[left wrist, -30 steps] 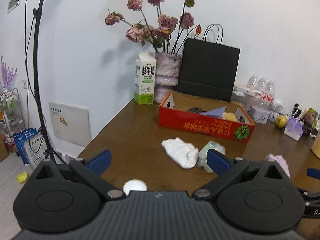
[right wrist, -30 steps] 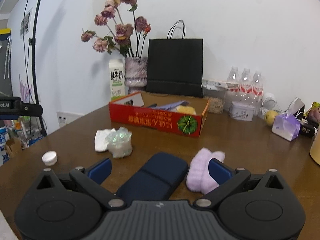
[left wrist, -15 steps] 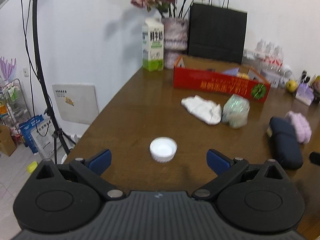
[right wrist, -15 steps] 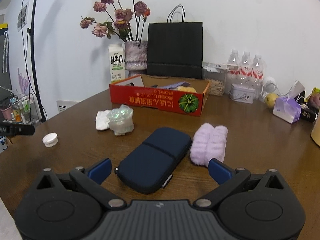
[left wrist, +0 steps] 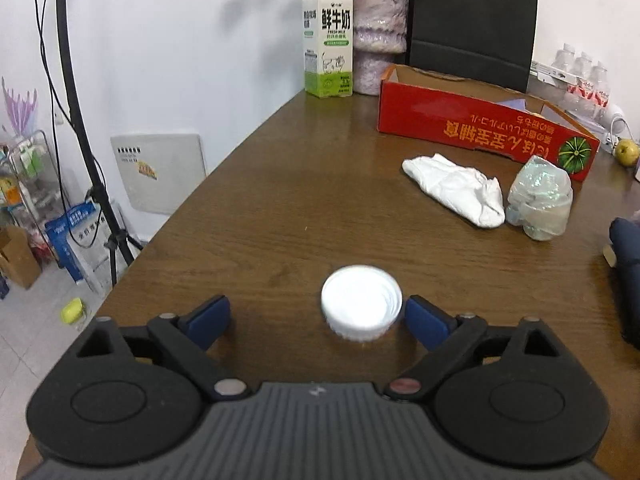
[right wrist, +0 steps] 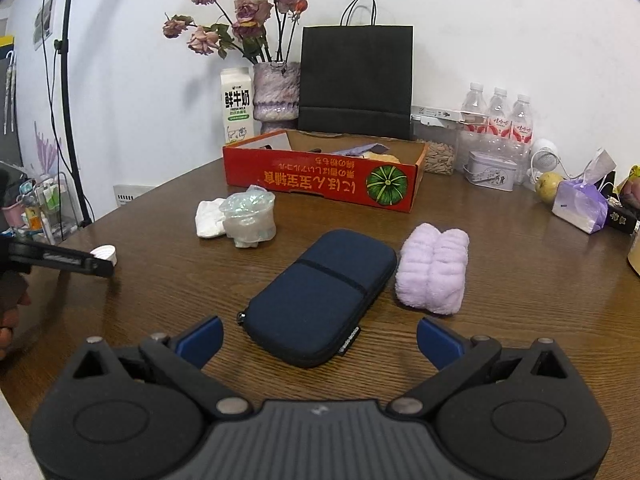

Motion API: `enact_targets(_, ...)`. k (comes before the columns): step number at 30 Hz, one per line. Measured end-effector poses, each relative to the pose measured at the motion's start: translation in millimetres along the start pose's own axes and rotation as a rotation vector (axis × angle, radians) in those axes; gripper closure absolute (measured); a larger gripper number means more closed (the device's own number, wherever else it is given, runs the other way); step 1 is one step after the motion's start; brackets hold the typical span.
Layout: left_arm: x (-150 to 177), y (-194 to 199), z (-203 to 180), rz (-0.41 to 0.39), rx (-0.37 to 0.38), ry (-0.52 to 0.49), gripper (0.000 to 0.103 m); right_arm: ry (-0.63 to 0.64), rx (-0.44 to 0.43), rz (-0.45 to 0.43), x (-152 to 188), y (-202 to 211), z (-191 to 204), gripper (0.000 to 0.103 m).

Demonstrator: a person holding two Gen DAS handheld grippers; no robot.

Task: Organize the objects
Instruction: 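Grasp the white bottle cap with the left tool while the right tool grasps the navy zip case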

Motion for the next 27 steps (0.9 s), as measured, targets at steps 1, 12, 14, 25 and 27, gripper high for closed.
enact_targets(1, -2, 0, -2, -0.013, 0.006, 0.005, 0.029, 0.000, 0.001, 0.001, 0, -1, 0, 0.000)
enact_targets(12, -7, 7, -50, -0.085, 0.085, -0.029, 0.062, -0.006, -0.006, 0.024, 0, -19, 4, 0.000)
enact_targets(14, -7, 10, -61, -0.111, 0.097, -0.052, 0.062, -0.006, -0.008, 0.025, -2, -22, 5, 0.000)
enact_targets(25, -10, 26, -68, -0.195, 0.140, -0.054, 0.062, -0.049, 0.008, 0.034, -25, -50, 3, 0.000)
enact_targets(27, -11, 27, -68, -0.198, 0.141, -0.054, 0.062, -0.076, 0.011, 0.041, -29, -59, 0, 0.000)
Point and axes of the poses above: each gripper's, at about its wrist camera, not at the fingertips, and y roughly against the way its jaws point, z to its left, x to its underside, the point moved 9 cm from there along -y, roughly the way its jaws point, and after that the axes turned 8 degrees about y, right-handed, at the moved point
